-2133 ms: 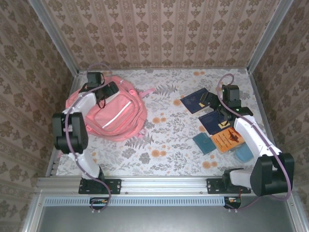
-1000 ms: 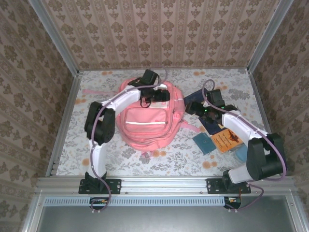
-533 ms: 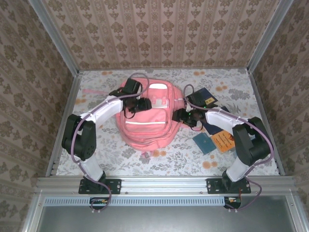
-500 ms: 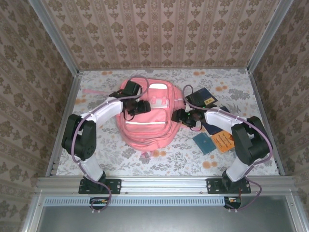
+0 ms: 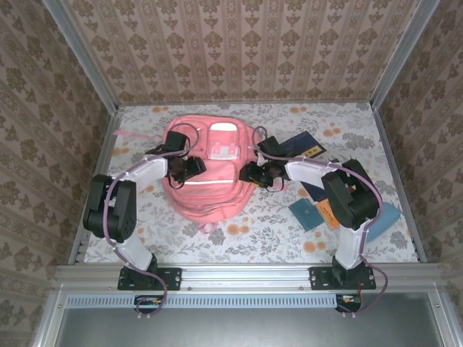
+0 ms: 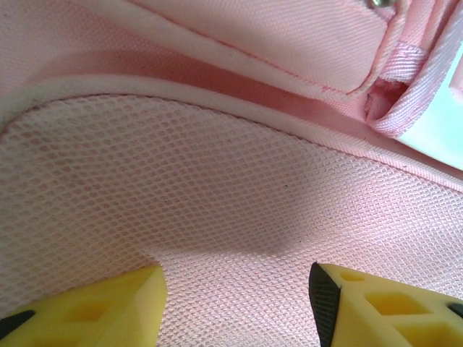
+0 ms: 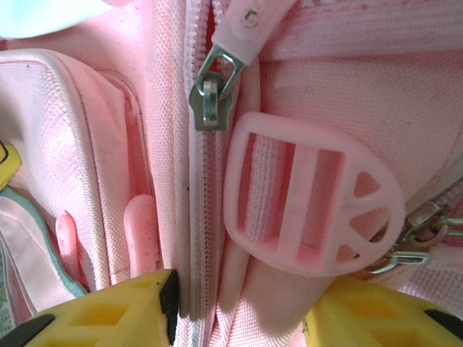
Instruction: Pack books, pencil case, and school supplies into a backpack
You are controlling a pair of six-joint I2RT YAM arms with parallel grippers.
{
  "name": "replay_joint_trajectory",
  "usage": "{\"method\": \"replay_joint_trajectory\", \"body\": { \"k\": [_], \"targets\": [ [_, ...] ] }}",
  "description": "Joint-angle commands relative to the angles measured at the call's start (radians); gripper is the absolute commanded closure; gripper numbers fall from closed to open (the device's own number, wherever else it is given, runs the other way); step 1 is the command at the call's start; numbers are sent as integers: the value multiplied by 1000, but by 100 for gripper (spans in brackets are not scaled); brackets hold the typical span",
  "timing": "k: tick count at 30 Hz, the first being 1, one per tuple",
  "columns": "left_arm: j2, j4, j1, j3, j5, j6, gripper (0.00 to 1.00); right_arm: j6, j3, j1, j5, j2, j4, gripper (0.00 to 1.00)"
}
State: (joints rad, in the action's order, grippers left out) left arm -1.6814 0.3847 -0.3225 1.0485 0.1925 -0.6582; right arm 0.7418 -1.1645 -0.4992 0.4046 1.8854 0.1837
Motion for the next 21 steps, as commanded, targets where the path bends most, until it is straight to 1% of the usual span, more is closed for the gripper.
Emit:
{"method": "replay_joint_trajectory", "body": {
  "k": [1,3,6,9,11,14,17,21],
  "targets": [
    [57,102,-7,17,-46,55,38,-21,-47,1,-29,-26,41,46],
    [95,155,-45,57,-88,100,34,-51,-45,18,-75,-76,90,39],
    [134,231,-143,122,-184,167,30,-85,-14,60,-145,-154,156,26],
    [121,270,-253,164,-225,220,30,-87,47,128,-152,-219,168,19],
    [93,307,-325,198,-282,254,31,-87,87,177,-149,-253,170,16],
    [39,348,-415,248,-365,295,35,-85,121,224,-147,-284,175,15],
    [-26,385,-481,304,-425,323,39,-80,132,245,-147,-296,176,15],
    [-112,438,-539,370,-522,343,43,-72,137,252,-148,-296,175,15]
  ]
}}
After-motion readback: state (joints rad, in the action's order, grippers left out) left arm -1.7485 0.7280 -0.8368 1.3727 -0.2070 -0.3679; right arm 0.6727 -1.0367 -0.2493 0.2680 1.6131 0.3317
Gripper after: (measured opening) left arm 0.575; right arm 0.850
